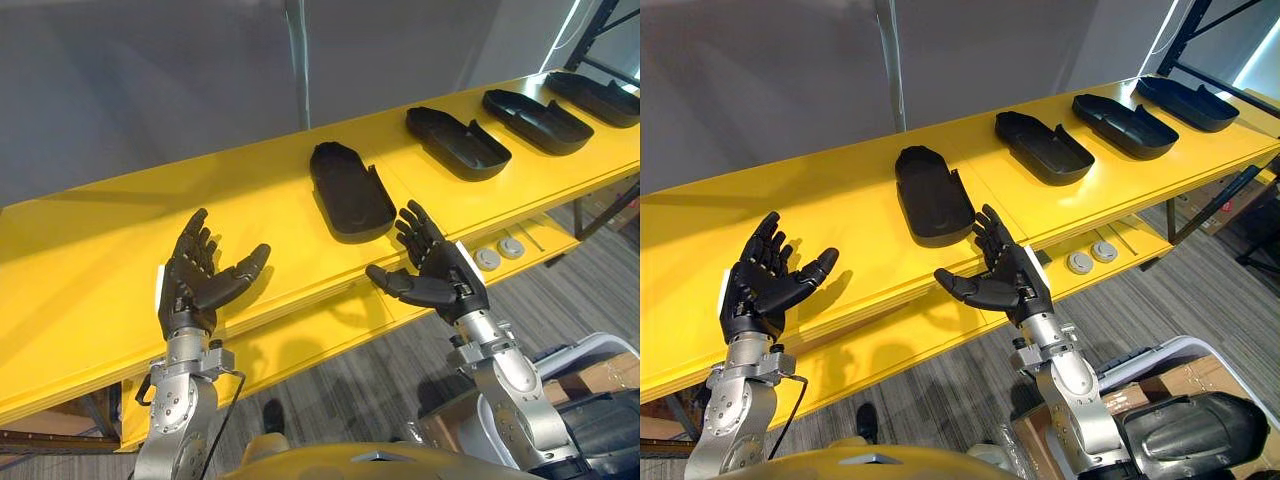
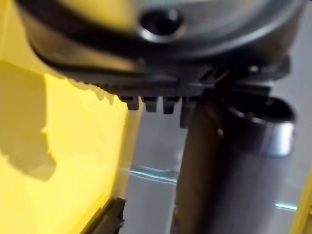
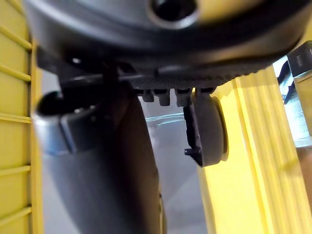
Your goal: Walk over and take three plastic housings, then place them on the shelf
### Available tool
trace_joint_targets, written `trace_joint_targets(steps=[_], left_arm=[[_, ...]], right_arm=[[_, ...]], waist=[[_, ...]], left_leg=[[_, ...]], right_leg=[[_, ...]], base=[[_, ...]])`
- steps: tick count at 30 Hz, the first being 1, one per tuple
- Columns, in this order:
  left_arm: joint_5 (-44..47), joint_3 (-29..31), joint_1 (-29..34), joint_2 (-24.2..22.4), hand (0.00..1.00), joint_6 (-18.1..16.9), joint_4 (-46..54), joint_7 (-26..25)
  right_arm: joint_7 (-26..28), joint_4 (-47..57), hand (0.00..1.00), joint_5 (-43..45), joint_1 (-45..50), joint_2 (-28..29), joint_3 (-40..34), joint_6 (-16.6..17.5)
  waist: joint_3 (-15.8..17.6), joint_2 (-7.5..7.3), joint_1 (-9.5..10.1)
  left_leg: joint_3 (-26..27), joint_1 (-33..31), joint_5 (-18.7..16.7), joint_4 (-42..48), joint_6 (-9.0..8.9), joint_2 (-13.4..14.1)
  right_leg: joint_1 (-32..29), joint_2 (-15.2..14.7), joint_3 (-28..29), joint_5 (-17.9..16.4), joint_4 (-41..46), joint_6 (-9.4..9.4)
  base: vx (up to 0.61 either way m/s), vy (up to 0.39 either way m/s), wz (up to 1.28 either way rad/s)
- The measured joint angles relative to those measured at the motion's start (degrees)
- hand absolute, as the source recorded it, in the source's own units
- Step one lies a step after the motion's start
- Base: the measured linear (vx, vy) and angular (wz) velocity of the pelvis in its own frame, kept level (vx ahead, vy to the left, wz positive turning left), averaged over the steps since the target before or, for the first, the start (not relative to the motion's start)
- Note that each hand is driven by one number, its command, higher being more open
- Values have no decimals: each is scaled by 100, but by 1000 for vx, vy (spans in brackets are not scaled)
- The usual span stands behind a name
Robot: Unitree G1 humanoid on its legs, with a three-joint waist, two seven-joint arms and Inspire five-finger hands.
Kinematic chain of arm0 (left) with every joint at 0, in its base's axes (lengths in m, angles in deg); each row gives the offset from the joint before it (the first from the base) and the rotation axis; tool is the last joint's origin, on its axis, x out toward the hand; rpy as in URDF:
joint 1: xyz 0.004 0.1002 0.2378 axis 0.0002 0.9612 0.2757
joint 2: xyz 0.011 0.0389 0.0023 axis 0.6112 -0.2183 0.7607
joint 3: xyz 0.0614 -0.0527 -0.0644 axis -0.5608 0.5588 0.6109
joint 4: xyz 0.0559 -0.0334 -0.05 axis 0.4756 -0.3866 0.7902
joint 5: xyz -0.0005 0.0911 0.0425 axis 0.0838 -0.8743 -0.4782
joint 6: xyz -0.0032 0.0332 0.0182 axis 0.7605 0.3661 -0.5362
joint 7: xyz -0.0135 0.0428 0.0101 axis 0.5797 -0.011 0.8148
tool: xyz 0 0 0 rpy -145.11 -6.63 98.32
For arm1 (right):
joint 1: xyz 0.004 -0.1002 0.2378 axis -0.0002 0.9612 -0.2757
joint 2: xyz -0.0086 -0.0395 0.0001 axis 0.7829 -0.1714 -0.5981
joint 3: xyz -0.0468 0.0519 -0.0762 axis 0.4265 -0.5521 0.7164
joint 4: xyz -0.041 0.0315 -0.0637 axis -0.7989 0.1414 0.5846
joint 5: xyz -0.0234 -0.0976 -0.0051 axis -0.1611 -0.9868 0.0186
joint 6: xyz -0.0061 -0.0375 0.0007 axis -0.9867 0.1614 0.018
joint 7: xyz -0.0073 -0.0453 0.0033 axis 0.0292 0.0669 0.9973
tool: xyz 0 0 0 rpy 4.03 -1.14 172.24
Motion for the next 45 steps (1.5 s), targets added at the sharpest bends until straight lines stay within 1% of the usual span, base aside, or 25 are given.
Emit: trace_joint_targets(steps=[2, 5, 7, 10, 13, 18, 22, 26, 34, 37, 39, 45], left_arm=[[-7, 0, 0, -21, 100, 0, 0, 49], [-9, 0, 0, -65, 100, 0, 0, 57], [-9, 12, -1, -112, 100, 0, -13, 46], [-31, 6, -28, -123, 100, 0, -26, 52], [-32, 4, -66, -168, 100, 1, -106, 58], [-34, -3, -88, -295, 100, 17, -209, 59], [-36, -2, -122, -328, 100, 19, -209, 84], [-36, 2, -162, -328, 100, 23, -209, 124], [-51, 1, -190, -410, 100, 25, -210, 184], [-55, 1, -190, -453, 100, 26, -211, 184], [-56, 0, -191, -454, 100, 28, -211, 187], [-53, 9, -189, -501, 100, 28, -211, 233]], right_arm=[[-126, -52, 100, -67, 18, 68, 0, -175], [-210, -265, 100, -72, 8, 85, 1, -230], [-220, -374, 100, -78, -84, 90, -15, -221], [-253, -590, 100, -112, -242, 90, -38, -210], [-441, -936, 100, -179, -535, 91, -102, -188], [-534, -1149, 100, -234, -876, 91, -14, -159], [-546, -1352, 100, -247, -1113, 234, 30, -133], [-442, -1510, 100, -275, -1340, 311, 98, -134], [-521, -1713, 100, -286, -1561, 329, 197, -133], [-662, -1815, 100, -304, -1668, 468, 204, -134], [-907, -1934, 100, -529, -1807, 564, 255, -135], [-1349, -1982, 100, -791, -1898, 714, 256, -135]], waist=[[3, 5, 2], [4, 6, 9], [0, 14, 0], [-2, 18, -19], [-1, 35, -15], [47, 130, 4], [32, 162, 127], [33, 155, 171], [32, 157, 277], [32, 158, 280], [30, 162, 283], [27, 172, 312]], left_leg=[[-6, -7, -10, 0, -16, 0], [-8, -8, -6, 0, -10, 0], [-12, -8, 21, 0, 21, 1], [-12, -6, 26, 0, 23, 2], [-40, -7, 42, 0, 20, 2], [-118, -35, 58, -1, -12, 2], [-180, -88, 85, 0, -8, 0], [-230, -119, 105, 1, -4, -9], [-262, -125, 144, 1, 32, -9], [-270, -125, 133, 0, 6, -8], [-273, -125, 135, 0, 2, -8], [-295, -142, 141, 0, 0, -11]], right_leg=[[0, 0, -10, 0, 0, 0], [0, 0, -12, 1, -1, 0], [0, 1, -15, 2, -1, 0], [-1, 2, -16, 7, 1, 7], [0, 3, -35, 9, 29, 10], [1, 10, -105, 6, 72, 8], [-7, 16, -166, 9, 72, 9], [-7, 16, -212, 11, 70, 10], [2, 19, -245, 12, 72, 12], [4, 21, -249, 15, 75, 17], [6, 21, -249, 19, 76, 21], [7, 24, -261, 22, 75, 22]], base=[[0, 0, 0], [0, 0, 0], [0, 0, 0], [0, 0, 0], [-17, -2, 3], [-35, -2, 8], [-11, -5, 8], [6, -6, 6], [0, 0, 0], [0, 0, 0], [0, 0, 0], [-2, -2, 1]])
